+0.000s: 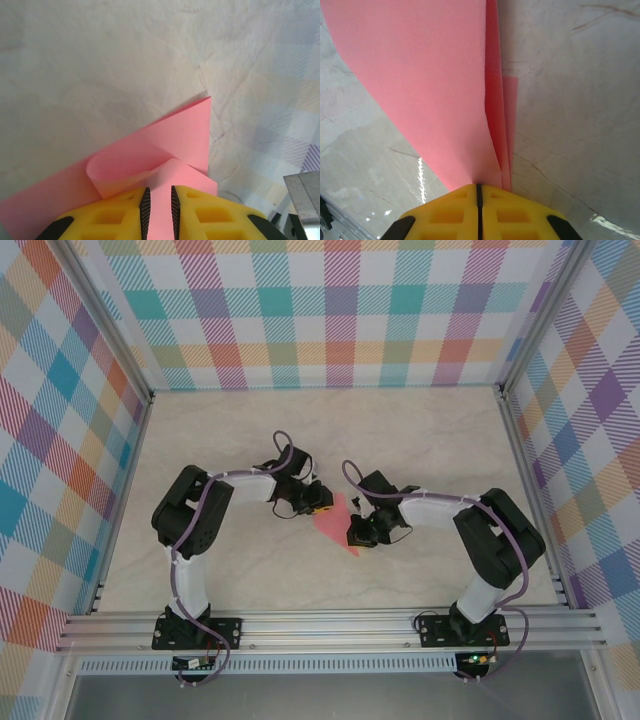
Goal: Fold a paper plane with a square sheet of paper (fold left side to right side)
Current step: Fourth fold the wing at the center of the table.
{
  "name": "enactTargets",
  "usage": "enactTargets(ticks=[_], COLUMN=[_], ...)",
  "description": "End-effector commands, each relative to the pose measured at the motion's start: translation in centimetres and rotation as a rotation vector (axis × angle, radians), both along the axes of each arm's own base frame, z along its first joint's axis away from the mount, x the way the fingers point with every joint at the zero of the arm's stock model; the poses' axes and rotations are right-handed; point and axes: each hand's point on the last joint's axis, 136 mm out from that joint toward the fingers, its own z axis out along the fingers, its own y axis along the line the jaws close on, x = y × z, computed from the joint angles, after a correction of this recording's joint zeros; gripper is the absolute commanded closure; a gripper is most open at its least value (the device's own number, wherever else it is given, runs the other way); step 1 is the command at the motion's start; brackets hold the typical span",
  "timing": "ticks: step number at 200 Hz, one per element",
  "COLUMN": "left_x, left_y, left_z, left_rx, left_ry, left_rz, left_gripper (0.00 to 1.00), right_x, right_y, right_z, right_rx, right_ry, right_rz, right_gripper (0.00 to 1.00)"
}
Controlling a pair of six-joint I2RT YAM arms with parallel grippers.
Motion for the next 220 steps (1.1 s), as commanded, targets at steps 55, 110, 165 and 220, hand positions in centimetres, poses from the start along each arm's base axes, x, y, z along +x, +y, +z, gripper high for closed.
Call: enactTargets(ticks=[55, 110, 165, 220], left_x=[7.1, 6.0, -3.1, -8.3], left_y=[6.6, 7.0, 1.3, -4.3], left_z=[-1.2, 5.9, 6.8, 4.0], left_rx=[0.049, 0.014, -0.040, -0.085], left_ry=[-0.053, -0.182, -0.190, -0.118], left_rz=[0.148, 0.131, -0.030, -0.139], left_gripper=[0.78, 0.77, 0.82, 0.85], right_x=[-4.5, -4.3, -4.2, -4.3], right_y=[-4.8, -5.1, -5.3, -5.5], right_z=[-4.3, -4.4, -4.3, -4.3], right_rx=[-0.242, -0.264, -0.277, -0.285], right_ry=[0.141, 0.133, 0.128, 0.127], right_rz=[-0.003, -0.010, -0.010, -0.010], right_gripper=[0.93, 0.94, 0.94, 0.94])
